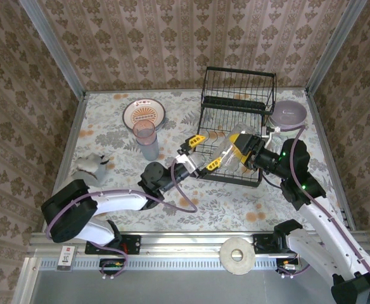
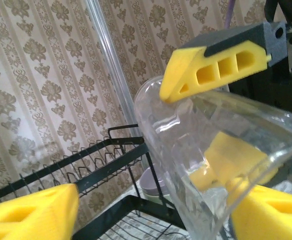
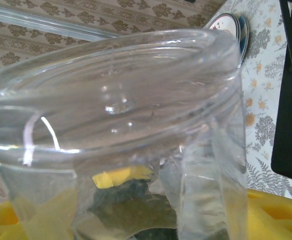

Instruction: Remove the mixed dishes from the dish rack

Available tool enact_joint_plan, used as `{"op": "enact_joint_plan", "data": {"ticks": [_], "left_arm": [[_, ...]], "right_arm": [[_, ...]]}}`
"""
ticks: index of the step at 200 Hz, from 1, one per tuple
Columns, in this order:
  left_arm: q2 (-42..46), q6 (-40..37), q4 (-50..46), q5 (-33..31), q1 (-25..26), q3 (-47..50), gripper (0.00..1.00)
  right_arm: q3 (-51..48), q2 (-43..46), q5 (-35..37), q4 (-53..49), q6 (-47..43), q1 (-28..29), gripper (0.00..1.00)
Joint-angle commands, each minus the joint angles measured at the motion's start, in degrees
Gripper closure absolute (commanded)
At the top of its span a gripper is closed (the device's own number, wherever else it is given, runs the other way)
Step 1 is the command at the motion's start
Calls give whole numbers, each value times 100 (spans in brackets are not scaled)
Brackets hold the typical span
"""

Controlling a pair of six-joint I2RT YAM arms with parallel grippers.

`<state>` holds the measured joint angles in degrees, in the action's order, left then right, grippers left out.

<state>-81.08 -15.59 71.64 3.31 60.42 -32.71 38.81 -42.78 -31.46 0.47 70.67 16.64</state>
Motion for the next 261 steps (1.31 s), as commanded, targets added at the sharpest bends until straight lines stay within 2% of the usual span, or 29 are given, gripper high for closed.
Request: {"op": "enact_joint_plan", "data": {"ticks": [1,16,30,43,62,66,75,82,85,89,107,123,145,162,189,201,222,249,261], "left_arm": [[-66,19,226,-132,75,-269,40],[-105,136,211,-177,83,-345,59],[-119,245,192,-238,92,-370,83],[-98,377,188,-289,118,-358,99],[44,654,-51,-426,174,-366,100],[96,686,-190,-463,194,-386,100],[242,715,-622,-655,269,-456,100],[387,776,-1050,-880,325,-531,100],[452,817,-1251,-988,343,-567,100],[555,906,-1521,-1144,354,-615,100],[1069,1397,-3270,-1837,339,-1016,100],[1492,1794,-5334,-2476,298,-1657,100],[2012,2408,-7989,-2893,61,-2636,100],[2206,3098,-10035,-2845,-330,-3642,100],[1834,3816,-13091,-2195,-1512,-5522,100],[1683,3750,-13834,-1992,-1861,-6128,100],[1379,3493,-14601,-1649,-2564,-6872,100],[835,3089,-15160,-701,-3602,-7450,100],[627,2956,-15302,-504,-3875,-7592,100]], "right_arm": [[-49,120,-211,402,272,-13,90],[-91,139,-212,481,306,-21,90],[-98,132,-202,553,315,-18,90],[-108,115,-211,647,314,-12,90],[-149,77,-185,799,286,5,86],[-166,73,-180,876,251,2,80],[-146,117,-83,895,40,29,57],[-88,204,99,705,-267,60,25],[-58,254,200,607,-411,85,7],[-27,336,350,465,-597,103,0],[38,701,1017,-60,-1193,127,0],[91,1052,1474,-425,-1688,128,0],[48,1404,1818,-687,-2161,151,0],[14,1488,1873,-827,-2409,162,0],[-87,1402,1775,-661,-2650,283,0],[-77,1338,1803,-604,-2814,422,0],[-23,1211,1905,-537,-3137,709,0],[56,1005,1968,-507,-3626,1199,0],[64,959,2063,-556,-3867,1436,0]]}}
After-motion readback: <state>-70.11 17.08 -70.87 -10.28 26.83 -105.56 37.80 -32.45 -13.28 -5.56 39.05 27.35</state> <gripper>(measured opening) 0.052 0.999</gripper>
